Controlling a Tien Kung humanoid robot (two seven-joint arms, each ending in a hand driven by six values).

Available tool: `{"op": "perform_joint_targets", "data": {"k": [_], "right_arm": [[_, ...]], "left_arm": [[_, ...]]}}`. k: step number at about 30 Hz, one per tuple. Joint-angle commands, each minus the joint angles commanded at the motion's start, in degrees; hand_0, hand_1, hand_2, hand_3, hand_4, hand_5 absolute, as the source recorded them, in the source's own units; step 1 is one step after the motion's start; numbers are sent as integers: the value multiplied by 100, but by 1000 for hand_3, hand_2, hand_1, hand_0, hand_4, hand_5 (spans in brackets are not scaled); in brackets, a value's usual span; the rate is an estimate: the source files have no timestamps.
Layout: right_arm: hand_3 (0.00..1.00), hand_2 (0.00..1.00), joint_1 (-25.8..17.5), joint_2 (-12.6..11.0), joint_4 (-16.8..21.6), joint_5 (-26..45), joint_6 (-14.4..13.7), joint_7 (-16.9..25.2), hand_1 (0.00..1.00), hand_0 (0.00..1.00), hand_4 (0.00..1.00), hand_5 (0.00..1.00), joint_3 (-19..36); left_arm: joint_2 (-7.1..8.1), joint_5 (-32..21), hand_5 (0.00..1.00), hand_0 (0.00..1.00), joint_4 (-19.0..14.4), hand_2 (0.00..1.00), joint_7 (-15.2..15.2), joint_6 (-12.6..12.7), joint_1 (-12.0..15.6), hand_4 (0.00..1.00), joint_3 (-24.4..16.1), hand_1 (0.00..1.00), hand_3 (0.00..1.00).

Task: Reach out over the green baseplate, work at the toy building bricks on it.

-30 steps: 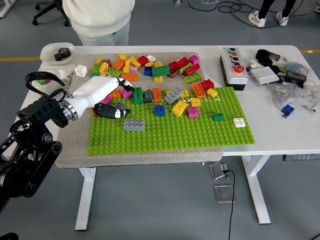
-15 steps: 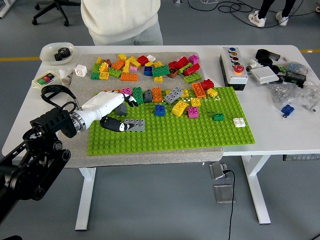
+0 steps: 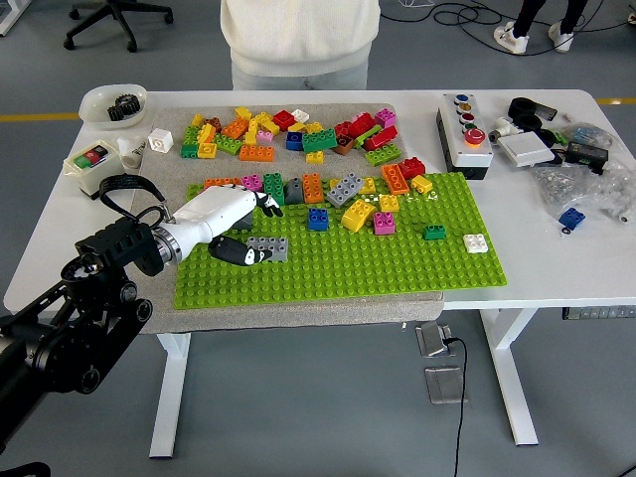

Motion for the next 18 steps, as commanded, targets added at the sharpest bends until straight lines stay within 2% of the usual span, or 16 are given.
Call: {"op": "perform_joint_targets", "data": {"k": [18], "right_arm": [[515, 612, 20, 11, 0, 56, -6, -7, 609, 729, 702, 520, -24]], "left_arm": [[84, 0, 217, 866, 608, 663, -224, 468, -281, 764, 514, 784, 643]]}}
